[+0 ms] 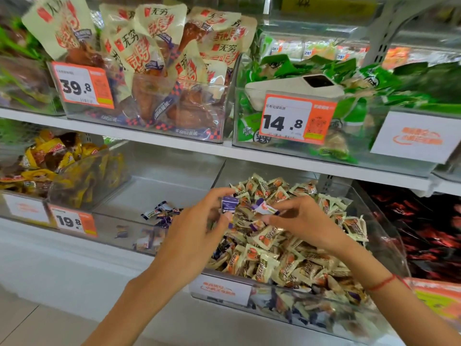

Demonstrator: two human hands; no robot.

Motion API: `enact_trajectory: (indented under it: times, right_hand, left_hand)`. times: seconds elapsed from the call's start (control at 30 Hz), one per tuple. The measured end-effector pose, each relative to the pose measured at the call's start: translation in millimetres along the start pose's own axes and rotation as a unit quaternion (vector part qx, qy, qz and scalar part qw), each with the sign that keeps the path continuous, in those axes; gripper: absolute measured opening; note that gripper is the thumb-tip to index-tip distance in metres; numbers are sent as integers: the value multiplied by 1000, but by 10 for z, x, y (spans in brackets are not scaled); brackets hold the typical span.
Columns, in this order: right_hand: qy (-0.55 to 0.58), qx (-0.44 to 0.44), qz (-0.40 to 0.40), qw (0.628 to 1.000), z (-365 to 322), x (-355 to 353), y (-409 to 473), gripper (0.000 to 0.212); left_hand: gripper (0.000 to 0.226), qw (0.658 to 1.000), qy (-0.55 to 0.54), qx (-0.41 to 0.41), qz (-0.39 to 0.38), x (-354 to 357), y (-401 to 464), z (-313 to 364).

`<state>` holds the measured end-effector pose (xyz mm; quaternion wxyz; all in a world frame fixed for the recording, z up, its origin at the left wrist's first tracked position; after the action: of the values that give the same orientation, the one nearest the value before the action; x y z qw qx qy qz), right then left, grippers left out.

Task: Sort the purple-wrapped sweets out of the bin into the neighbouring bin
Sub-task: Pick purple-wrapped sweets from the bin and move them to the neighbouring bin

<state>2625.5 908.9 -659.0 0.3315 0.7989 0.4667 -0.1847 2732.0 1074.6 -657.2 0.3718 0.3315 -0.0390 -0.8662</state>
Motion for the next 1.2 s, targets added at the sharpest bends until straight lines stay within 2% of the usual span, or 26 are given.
enact_trajectory:
  times: [0.07,0.17,0.27,0.33,0.43,0.53,0.63,0.77,0.9,1.0,1.07,1.17,1.2]
  right_hand:
    - [12,24,22,999,115,-63,-77,6]
    - [-17,53,82,995,251,-215,-185,25]
    - [-56,49,153,985,288,-431,-300,31]
    - [-69,38,189,979,257,-559,-398,32]
    - [-89,38,193,976,176,-688,-568,27]
    - [-87,24,150,985,114,-713,-709,17]
    - [-83,48,105,990,142,-686,-813,18]
    - [-68,89,87,990,227,-650,-843,45]
    - [-27,68,112,991,161,-557,-767,27]
    - [-23,43,134,990,74,-420,-587,43]
    - [4,14,147,989,-58,-280,-400,44]
    - [56,-28,113,992,-353,103,-24,21]
    - [62,-45,94,993,-441,251,113,19]
  left_hand:
    - [39,999,22,-15,-31,110,112,9]
    - [34,996,32,-24,-75,316,204,15]
    - [31,990,77,-19,-113,593,197,23]
    - [29,987,68,9,-144,750,153,74]
    - [23,961,21,65,-267,1009,18,212]
    - [33,931,143,115,-315,1213,1,243]
    - [43,933,202,129,-269,1269,152,259]
    - [41,953,236,114,-150,1110,374,205]
    - [32,979,151,58,-127,805,372,79]
    - [30,993,76,32,-84,381,287,-19]
    - [30,999,20,27,-5,8,252,-100]
    - [17,988,-34,-20,151,-529,249,-472]
    - [16,981,-32,-46,185,-649,249,-644]
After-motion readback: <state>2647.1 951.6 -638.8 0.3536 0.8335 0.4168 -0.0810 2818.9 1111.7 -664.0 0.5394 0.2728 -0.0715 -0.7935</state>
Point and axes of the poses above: each hand's wrist, its own y-axis towards the middle knuckle, its own x-axis out of the palm, z = x × y, the point moved 7 cm from there along y, towards the middle knuckle, and after that the axes turned 10 degrees about -x, right-handed, at the moved point
